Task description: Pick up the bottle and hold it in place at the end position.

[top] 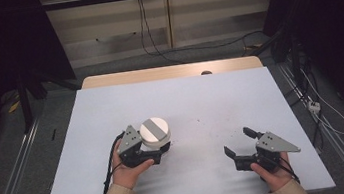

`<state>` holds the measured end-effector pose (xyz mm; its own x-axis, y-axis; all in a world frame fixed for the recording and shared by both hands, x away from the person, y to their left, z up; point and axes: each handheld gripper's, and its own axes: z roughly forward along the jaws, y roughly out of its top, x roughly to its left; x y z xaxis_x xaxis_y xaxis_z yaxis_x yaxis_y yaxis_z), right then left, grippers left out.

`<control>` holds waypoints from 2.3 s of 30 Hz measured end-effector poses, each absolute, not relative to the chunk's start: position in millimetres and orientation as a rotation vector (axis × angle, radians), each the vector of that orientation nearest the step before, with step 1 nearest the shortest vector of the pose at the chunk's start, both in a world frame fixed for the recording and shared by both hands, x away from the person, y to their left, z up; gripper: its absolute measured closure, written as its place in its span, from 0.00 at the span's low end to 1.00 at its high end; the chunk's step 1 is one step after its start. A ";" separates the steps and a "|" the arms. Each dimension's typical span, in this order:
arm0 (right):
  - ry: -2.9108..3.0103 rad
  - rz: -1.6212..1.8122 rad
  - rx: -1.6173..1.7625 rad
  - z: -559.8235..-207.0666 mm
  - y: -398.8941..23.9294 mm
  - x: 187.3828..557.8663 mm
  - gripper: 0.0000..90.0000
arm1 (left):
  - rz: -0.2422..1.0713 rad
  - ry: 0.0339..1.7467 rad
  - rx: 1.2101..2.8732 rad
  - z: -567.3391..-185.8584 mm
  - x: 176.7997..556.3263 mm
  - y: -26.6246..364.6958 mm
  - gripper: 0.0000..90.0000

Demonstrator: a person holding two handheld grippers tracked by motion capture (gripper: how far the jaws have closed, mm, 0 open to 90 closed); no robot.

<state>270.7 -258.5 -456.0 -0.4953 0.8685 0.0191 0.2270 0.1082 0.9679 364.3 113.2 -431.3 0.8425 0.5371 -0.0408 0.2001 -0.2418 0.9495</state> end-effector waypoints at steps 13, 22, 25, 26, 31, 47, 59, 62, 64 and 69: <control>1.805 1.425 1.070 -456.5 -257.0 275.9 0.07 | 0.379 0.586 1.802 -424.4 375.5 108.2 0.20; 1.815 1.428 1.064 -456.6 -255.3 277.3 0.08 | 0.395 0.603 1.800 -421.5 386.8 104.0 0.20; 1.813 1.425 1.064 -455.7 -254.9 276.4 0.08 | 0.395 0.604 1.799 -421.8 390.4 99.5 0.21; 1.813 1.425 1.064 -455.7 -254.9 276.4 0.08 | 0.395 0.604 1.799 -421.8 390.4 99.5 0.21; 1.809 1.425 1.065 -455.6 -255.0 277.2 0.08 | 0.403 0.589 1.795 -419.2 394.6 94.7 0.20; 1.814 1.430 1.058 -455.6 -255.1 278.6 0.08 | 0.417 0.618 1.777 -423.2 409.9 89.3 0.21; 1.819 1.434 1.052 -455.6 -254.3 279.3 0.08 | 0.430 0.597 1.786 -421.7 418.2 79.9 0.21; 1.818 1.433 1.054 -455.3 -254.7 279.1 0.08 | 0.435 0.600 1.782 -422.6 420.9 78.5 0.21; 1.816 1.434 1.058 -455.3 -254.5 279.1 0.08 | 0.437 0.606 1.781 -424.0 422.6 78.1 0.21; 1.819 1.431 1.051 -455.6 -254.2 279.3 0.08 | 0.437 0.622 1.787 -427.1 425.5 78.2 0.21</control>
<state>279.3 -254.2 -455.6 -0.5139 0.8576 0.0211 0.2224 0.1094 0.9688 425.5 78.2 -427.1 0.7913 0.6112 -0.0160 0.1915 -0.2229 0.9559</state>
